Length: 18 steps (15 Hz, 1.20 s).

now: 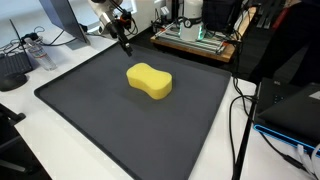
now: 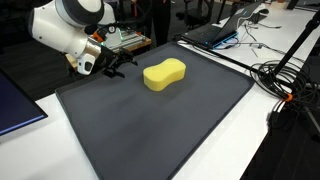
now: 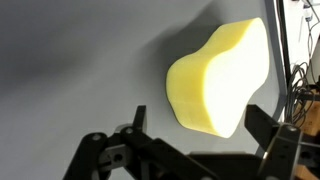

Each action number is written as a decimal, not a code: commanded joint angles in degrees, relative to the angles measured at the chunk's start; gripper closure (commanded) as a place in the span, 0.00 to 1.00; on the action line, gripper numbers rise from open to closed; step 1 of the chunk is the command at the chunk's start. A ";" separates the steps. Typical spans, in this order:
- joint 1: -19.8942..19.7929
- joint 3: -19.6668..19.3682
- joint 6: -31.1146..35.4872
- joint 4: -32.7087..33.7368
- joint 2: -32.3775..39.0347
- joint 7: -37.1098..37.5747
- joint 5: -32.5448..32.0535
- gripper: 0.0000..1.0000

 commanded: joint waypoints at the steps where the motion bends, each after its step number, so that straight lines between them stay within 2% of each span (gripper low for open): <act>1: 4.42 -2.52 5.77 -7.71 -7.16 3.44 2.79 0.00; 5: 9.27 -3.21 14.20 -14.28 -14.01 10.67 -0.83 0.00; 6: 7.58 -3.31 10.23 -9.02 -8.21 7.25 0.76 0.00; 12: 10.97 -2.83 15.99 -14.33 -15.24 10.42 -0.39 0.00; 14: 12.72 -2.58 19.59 -17.54 -20.33 12.31 -3.34 0.00; 18: 15.58 -1.88 21.65 -22.49 -29.26 22.77 -16.70 0.00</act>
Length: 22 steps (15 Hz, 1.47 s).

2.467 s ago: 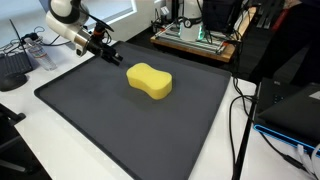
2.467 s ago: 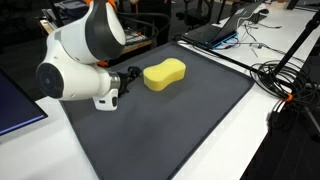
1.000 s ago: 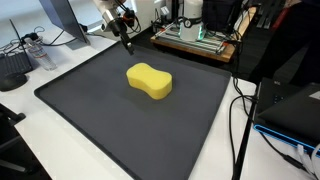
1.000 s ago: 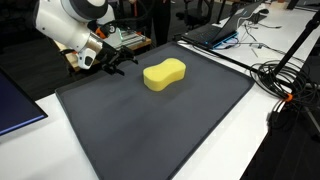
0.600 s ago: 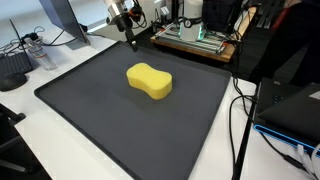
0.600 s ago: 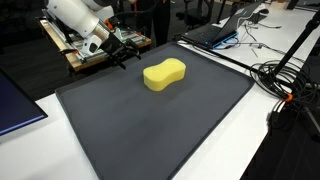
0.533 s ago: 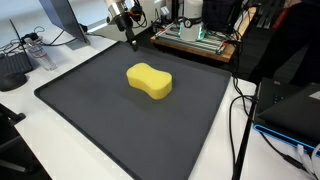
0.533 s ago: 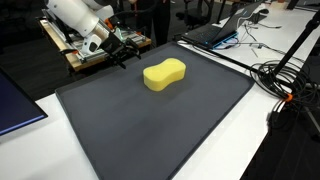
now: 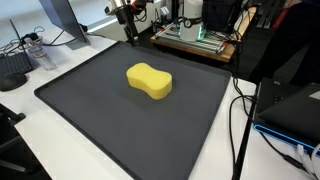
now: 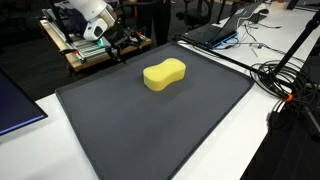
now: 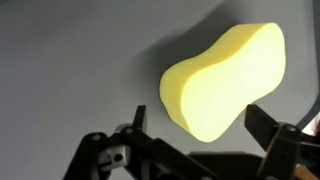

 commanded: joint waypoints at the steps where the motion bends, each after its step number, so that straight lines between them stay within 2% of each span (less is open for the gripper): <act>1: 2.42 0.82 0.63 -6.85 -11.67 10.23 -11.79 0.00; 7: 6.94 6.31 0.50 -8.43 -23.84 21.54 -25.85 0.00; 10: 9.95 10.08 0.18 -7.26 -26.57 22.65 -31.88 0.00; 13: 13.30 12.16 -0.10 -4.72 -25.35 20.36 -36.31 0.00; 14: 13.24 10.36 -0.05 -5.88 -25.77 21.74 -34.17 0.00; 20: 13.95 9.89 -0.07 -5.67 -25.55 22.09 -34.21 0.00; 22: 14.88 10.37 0.70 -3.99 -23.91 17.45 -36.85 0.00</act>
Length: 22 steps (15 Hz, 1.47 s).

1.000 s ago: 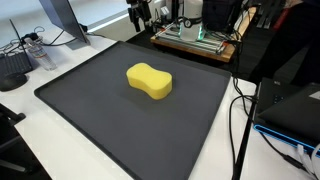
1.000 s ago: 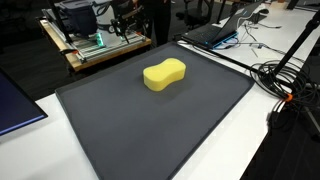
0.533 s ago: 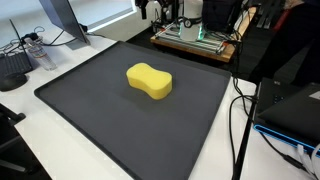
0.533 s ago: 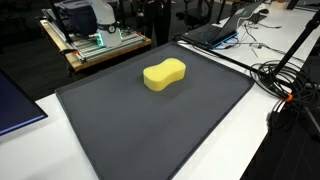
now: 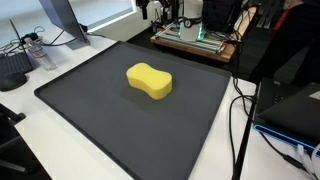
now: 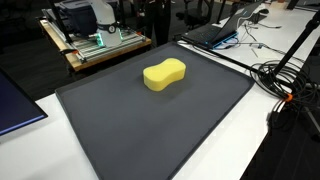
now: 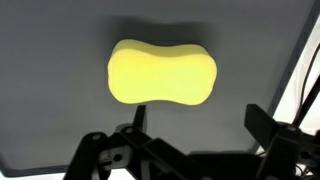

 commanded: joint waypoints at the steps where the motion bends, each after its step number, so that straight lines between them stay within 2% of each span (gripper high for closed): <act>1: 2.14 -0.29 0.67 2.29 2.07 -5.32 -4.59 0.00; 7: 6.34 -0.79 2.44 7.25 6.66 -17.09 -8.17 0.00; 12: 9.15 -2.31 4.92 9.22 12.06 -31.61 -7.17 0.00; 17: 8.32 -2.05 7.74 7.60 16.35 -46.22 -8.41 0.00; 20: 7.07 -1.47 10.76 6.88 18.97 -52.58 -11.86 0.00; 22: 6.11 -1.38 16.78 5.70 20.95 -55.75 -14.94 0.00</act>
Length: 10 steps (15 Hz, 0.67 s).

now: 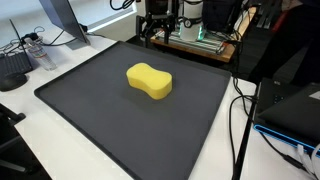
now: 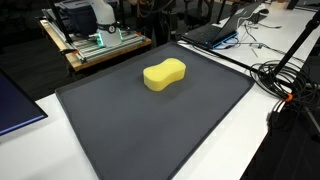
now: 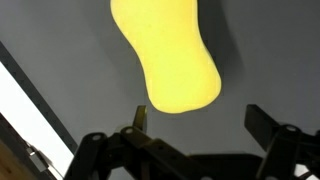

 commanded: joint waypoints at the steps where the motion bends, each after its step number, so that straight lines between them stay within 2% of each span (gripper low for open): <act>1: -0.90 0.67 2.11 -0.26 0.92 -1.60 -1.31 0.00; 3: -1.50 0.72 5.48 -0.95 2.43 -3.21 -2.71 0.00; 8: -1.62 0.76 5.92 -1.06 2.83 -4.00 -2.98 0.00; 10: -2.09 0.78 6.48 0.18 5.51 -3.57 -5.93 0.00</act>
